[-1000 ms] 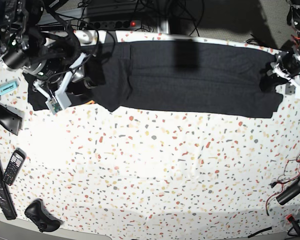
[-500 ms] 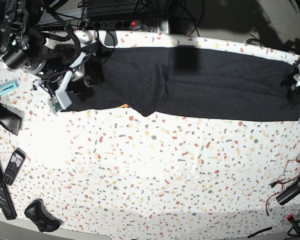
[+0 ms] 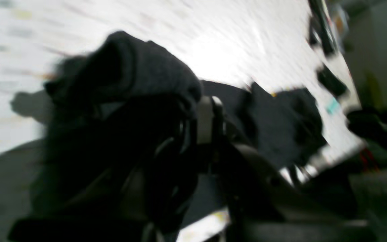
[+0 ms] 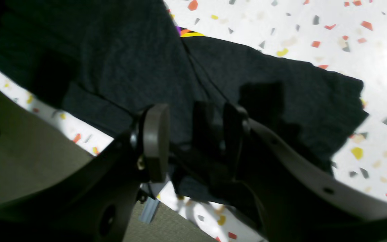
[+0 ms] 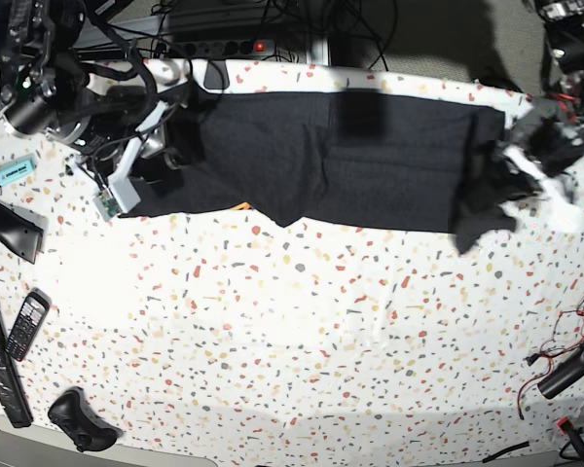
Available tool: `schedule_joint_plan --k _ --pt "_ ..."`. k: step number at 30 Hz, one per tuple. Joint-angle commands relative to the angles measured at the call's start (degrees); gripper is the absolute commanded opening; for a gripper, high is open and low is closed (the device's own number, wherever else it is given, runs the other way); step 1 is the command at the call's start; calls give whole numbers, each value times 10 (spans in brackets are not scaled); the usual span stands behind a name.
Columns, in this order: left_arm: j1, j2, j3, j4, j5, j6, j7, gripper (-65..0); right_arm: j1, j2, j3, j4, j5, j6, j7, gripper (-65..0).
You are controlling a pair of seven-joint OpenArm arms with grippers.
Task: Fold the T-shirt properly
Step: 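Lift that side with the left gripper and fold it toward the right gripper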
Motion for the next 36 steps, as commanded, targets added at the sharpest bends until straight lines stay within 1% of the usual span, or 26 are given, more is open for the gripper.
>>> schedule_joint_plan --k 1,2,4,7,10,11,14,15,16,17,19,20,22,24,29,30,33,34,35,36 --pt "-7 -1 21 12 -17 -2 -12 -650 3 5 3 11 6 2 11 -396" --pt "-7 1 45 12 -16 6 -20 -650 3 5 3 11 7 2 11 -396" --pt "-7 5 83 12 5 29 -46 -650 3 5 3 11 7 2 11 -396" --pt "-9 18 124 12 54 37 -70 -650 3 5 3 11 7 2 11 -396" --pt "-9 21 156 12 80 36 -89 -650 3 5 4 11 7 2 11 -396" --pt "-10 21 164 12 90 36 -96 -618 3 5 4 11 7 2 11 -396" --pt "-13 21 179 12 91 36 -99 -410 3 5 4 11 7 2 11 -396" --pt "-13 21 184 12 86 36 -99 -372 3 5 4 11 7 2 11 -396" --pt "-15 21 189 12 76 36 -94 -366 3 5 3 11 7 2 11 -396" --pt "-17 21 197 12 64 35 -83 -366 3 5 4 11 7 2 11 -396" --pt "-23 21 212 12 36 16 -61 -366 3 5 4 11 7 2 11 -396" --pt "-28 21 218 12 26 14 -54 -366 3 5 4 11 7 2 11 -396" --pt "-39 21 220 12 31 14 -52 -366 3 5 4 11 6 2 11 -396" --pt "-53 14 217 12 54 14 -52 -366 3 5 4 11 5 2 11 -396" --pt "-75 -18 199 12 143 18 -69 -366 3 5 4 11 5 2 11 -396" --pt "-75 -24 197 12 156 23 -70 -366 3 5 4 11 5 2 11 -396" --pt "-69 -46 198 12 182 23 -57 -370 3 5 4 11 5 2 11 -396" --pt "-65 -52 198 12 184 23 -50 -392 3 5 4 11 5 2 12 -396" --pt "-60 -55 198 12 184 23 -44 -441 3 5 4 11 5 2 12 -396" --pt "-55 -56 198 12 183 17 -40 -513 3 5 4 11 5 2 13 -396"
